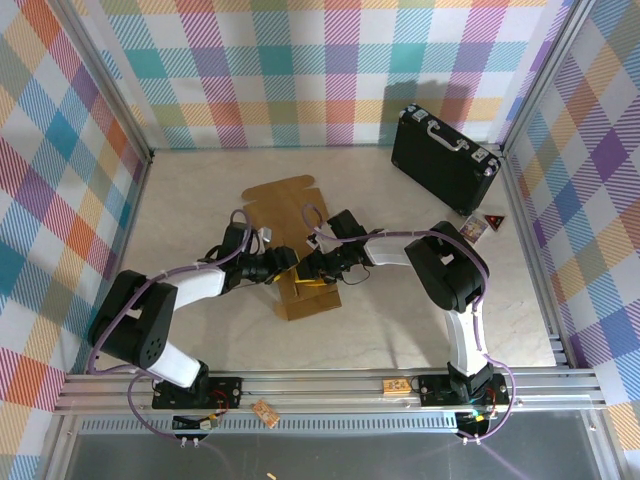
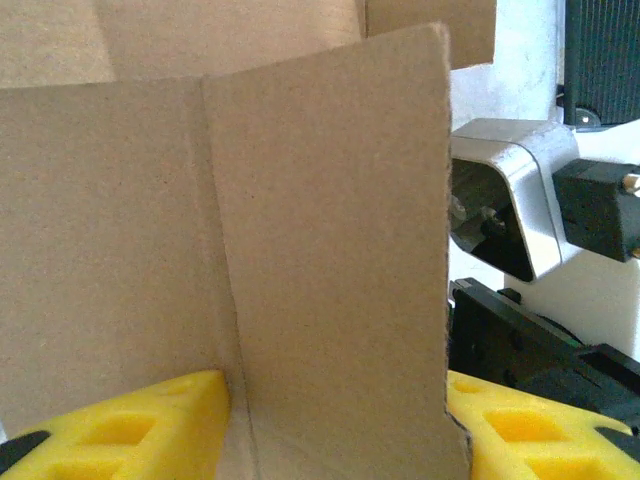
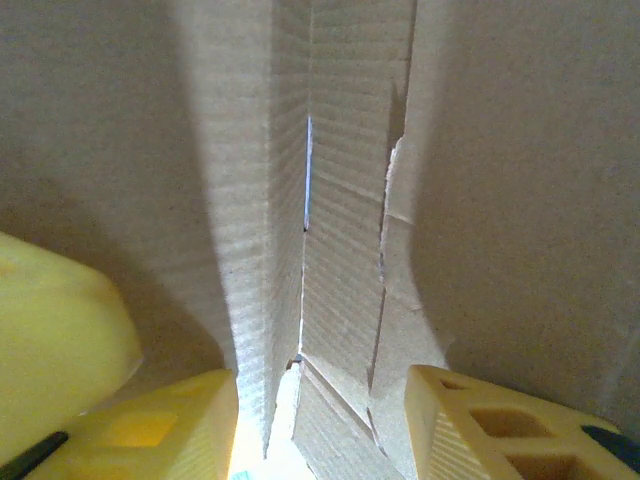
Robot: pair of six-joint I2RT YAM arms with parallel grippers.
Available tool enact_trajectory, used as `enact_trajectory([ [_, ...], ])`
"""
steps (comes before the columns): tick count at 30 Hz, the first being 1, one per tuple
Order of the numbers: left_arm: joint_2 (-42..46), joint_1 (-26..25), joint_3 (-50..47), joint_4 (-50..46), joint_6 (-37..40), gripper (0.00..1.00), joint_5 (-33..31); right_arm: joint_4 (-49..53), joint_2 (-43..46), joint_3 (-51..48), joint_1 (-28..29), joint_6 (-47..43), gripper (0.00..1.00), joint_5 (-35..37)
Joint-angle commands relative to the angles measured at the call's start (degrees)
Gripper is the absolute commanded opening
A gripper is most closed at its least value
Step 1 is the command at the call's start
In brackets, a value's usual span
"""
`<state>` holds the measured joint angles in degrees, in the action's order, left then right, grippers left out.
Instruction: Fold the paper box
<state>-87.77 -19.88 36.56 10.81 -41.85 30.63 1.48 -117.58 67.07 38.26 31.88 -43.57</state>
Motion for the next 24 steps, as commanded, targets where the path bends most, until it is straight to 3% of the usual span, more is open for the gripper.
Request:
enact_trajectory([
  [1,-2.2,-0.1,0.8,1.1,-0.3,0.55,-2.7,5.1,-2.6,-2.7,-0.6,-2.6,0.49,7.8],
  [24,-2.5,-0.2,0.1,-1.9,1.0,0.63,-5.0,2.5,9.1,-8.1,-4.2,-3.8,0.52,6.6],
])
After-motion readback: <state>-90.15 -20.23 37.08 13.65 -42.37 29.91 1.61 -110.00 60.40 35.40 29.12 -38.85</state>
